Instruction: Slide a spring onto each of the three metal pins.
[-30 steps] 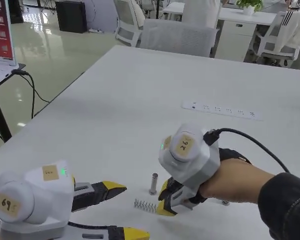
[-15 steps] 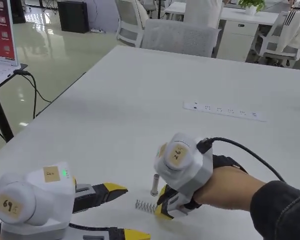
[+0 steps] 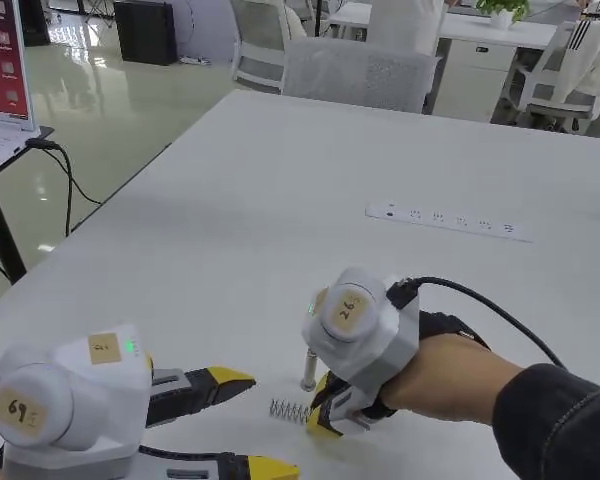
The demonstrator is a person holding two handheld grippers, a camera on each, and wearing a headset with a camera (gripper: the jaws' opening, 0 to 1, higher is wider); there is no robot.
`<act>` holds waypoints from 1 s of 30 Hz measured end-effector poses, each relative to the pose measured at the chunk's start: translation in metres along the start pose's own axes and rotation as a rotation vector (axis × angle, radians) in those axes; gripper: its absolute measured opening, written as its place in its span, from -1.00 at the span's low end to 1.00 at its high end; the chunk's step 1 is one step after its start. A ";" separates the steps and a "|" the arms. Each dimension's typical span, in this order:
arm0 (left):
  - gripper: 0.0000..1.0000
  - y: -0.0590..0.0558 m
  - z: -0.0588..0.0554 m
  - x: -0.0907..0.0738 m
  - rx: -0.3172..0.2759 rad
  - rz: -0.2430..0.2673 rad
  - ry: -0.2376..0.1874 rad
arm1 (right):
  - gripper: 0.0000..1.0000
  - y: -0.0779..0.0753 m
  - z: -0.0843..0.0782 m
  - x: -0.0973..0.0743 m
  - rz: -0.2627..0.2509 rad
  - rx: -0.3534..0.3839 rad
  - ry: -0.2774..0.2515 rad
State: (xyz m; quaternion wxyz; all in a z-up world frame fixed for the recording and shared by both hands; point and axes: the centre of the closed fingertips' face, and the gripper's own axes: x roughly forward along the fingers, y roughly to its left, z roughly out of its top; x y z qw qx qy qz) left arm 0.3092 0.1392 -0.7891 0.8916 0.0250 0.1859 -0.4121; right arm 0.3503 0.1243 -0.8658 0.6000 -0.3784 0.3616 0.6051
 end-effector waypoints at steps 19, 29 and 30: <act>-0.06 -0.005 0.010 0.003 0.031 -0.023 -0.011 | -0.85 0.021 0.007 -0.050 0.044 -0.036 -0.024; -0.12 -0.012 0.016 0.006 0.058 -0.048 -0.010 | -0.85 0.031 0.007 -0.076 0.056 -0.069 -0.027; -0.13 -0.013 0.016 0.006 0.062 -0.051 -0.010 | -0.85 0.032 0.006 -0.078 0.056 -0.075 -0.026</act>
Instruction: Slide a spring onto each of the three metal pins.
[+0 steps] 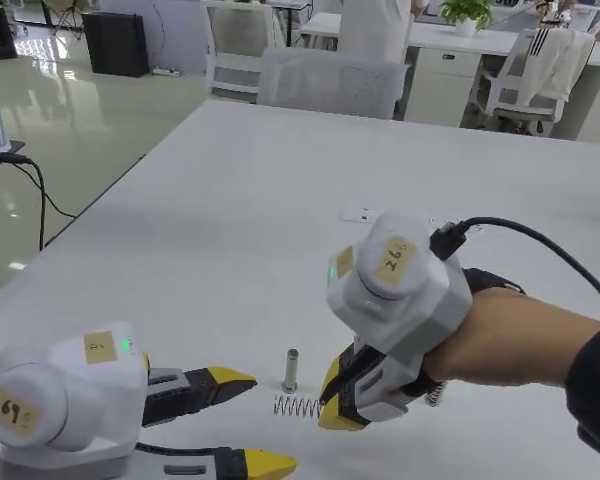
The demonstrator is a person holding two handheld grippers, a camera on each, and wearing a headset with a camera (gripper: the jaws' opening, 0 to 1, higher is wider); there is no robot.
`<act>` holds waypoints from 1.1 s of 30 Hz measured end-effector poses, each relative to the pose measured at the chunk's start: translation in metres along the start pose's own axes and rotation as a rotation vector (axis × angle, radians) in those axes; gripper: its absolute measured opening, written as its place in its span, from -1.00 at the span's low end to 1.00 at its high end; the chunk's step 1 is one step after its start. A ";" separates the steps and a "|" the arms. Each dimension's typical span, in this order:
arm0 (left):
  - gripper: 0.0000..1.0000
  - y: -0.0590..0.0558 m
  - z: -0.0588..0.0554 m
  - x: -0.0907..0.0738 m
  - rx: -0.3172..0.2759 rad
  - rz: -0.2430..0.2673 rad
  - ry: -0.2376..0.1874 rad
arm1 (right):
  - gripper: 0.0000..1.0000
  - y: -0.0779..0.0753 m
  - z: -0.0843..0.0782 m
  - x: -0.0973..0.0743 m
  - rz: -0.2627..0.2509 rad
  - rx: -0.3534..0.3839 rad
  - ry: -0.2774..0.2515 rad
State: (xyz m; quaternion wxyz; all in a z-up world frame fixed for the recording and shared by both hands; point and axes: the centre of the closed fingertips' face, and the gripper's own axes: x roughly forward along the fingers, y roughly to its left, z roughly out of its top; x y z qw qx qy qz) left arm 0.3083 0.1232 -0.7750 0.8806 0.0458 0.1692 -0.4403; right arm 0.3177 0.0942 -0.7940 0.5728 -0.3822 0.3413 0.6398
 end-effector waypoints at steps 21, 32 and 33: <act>-0.69 -0.022 0.001 0.006 0.072 -0.097 0.009 | -0.85 0.027 0.003 -0.006 0.083 -0.129 0.053; -0.92 -0.024 0.001 0.006 0.094 -0.106 0.009 | -0.85 0.029 0.007 -0.015 0.082 -0.140 0.047; -0.93 -0.024 0.001 0.006 0.095 -0.106 0.009 | -0.85 0.029 0.008 -0.016 0.081 -0.138 0.044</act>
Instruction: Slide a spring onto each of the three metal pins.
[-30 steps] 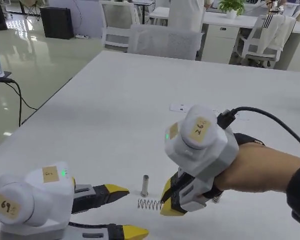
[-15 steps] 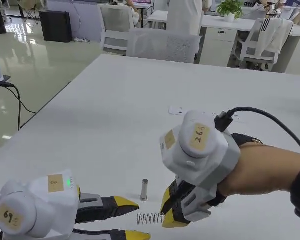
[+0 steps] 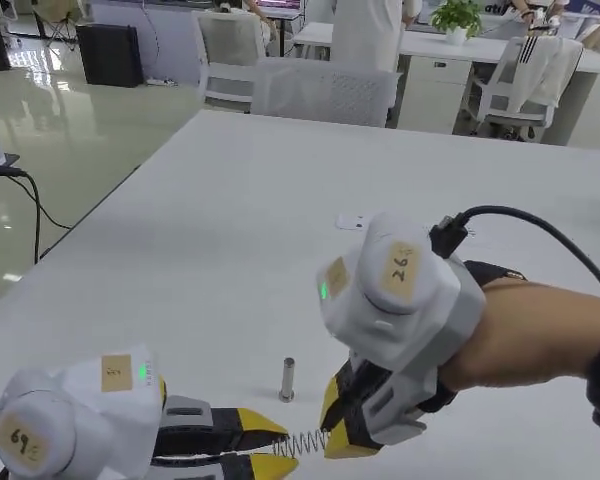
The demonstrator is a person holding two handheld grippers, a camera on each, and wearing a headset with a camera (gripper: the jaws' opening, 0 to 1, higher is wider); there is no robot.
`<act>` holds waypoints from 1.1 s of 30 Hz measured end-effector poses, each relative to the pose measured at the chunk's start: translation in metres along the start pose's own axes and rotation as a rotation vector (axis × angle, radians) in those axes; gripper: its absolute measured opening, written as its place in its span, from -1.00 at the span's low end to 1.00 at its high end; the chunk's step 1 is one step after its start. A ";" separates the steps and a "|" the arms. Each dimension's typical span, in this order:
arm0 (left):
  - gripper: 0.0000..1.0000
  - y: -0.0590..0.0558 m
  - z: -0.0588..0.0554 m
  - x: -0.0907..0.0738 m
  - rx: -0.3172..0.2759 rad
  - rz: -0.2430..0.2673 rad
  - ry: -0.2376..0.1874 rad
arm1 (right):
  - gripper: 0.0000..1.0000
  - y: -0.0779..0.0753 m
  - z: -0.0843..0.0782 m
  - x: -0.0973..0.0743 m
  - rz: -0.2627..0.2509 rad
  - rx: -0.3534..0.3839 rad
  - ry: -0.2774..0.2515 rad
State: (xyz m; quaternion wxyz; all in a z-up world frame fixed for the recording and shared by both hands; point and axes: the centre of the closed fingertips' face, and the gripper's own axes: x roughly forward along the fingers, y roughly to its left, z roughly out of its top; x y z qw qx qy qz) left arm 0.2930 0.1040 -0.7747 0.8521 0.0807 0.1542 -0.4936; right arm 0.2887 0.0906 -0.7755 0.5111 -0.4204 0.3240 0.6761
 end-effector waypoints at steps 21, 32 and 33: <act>-0.94 -0.001 0.001 0.002 0.010 -0.003 0.000 | -0.85 0.000 0.040 -0.021 -0.024 -0.021 -0.147; -0.96 -0.002 0.005 0.003 0.025 0.001 -0.023 | -0.82 0.001 0.044 -0.020 -0.019 -0.012 -0.149; -0.96 -0.002 0.007 0.003 0.023 0.000 -0.034 | -0.77 0.001 0.042 -0.019 -0.022 -0.015 -0.141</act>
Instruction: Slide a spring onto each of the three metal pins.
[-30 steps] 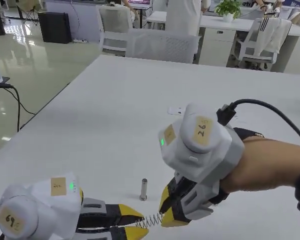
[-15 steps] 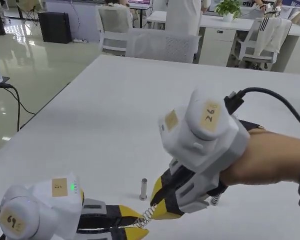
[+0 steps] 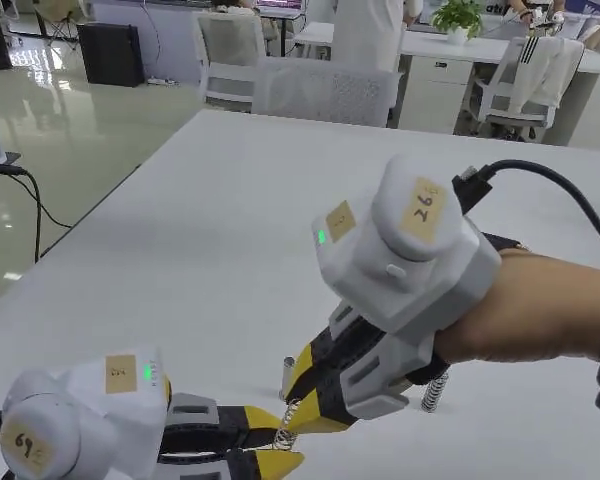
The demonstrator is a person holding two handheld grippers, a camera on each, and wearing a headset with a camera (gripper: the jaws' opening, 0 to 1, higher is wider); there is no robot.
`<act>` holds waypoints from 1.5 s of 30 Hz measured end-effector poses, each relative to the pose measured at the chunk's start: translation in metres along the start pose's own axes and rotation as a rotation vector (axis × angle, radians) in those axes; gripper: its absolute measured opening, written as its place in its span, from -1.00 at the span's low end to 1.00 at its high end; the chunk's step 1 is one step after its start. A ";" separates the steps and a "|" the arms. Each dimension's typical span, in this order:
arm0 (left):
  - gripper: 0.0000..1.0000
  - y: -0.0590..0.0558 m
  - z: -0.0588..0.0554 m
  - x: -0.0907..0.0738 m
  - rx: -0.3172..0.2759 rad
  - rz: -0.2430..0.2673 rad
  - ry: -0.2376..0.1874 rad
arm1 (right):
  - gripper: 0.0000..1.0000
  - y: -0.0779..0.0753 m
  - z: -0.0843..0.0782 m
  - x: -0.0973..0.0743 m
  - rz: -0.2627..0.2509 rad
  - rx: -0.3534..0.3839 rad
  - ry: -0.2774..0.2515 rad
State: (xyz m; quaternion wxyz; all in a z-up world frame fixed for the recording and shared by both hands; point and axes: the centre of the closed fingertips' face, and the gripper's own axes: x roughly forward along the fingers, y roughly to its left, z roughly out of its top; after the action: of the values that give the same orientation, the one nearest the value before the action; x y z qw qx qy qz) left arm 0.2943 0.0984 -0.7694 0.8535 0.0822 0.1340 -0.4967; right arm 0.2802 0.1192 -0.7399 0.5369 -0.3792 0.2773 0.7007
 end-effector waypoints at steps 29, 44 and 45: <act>-0.95 0.000 0.000 0.004 -0.005 0.001 0.001 | -0.83 0.001 -0.014 0.018 0.040 0.010 0.076; -0.61 0.010 -0.010 -0.002 -0.056 0.053 0.006 | -0.83 -0.014 -0.023 0.012 0.003 0.026 0.094; -0.59 0.011 -0.010 -0.003 -0.061 0.058 0.004 | -0.83 -0.015 -0.023 0.011 0.001 0.028 0.095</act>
State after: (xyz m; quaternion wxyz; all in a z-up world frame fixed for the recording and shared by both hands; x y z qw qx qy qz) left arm 0.3012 0.1096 -0.7783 0.8694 0.0609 0.1485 -0.4674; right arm 0.2983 0.1108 -0.7621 0.5281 -0.4045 0.3121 0.6783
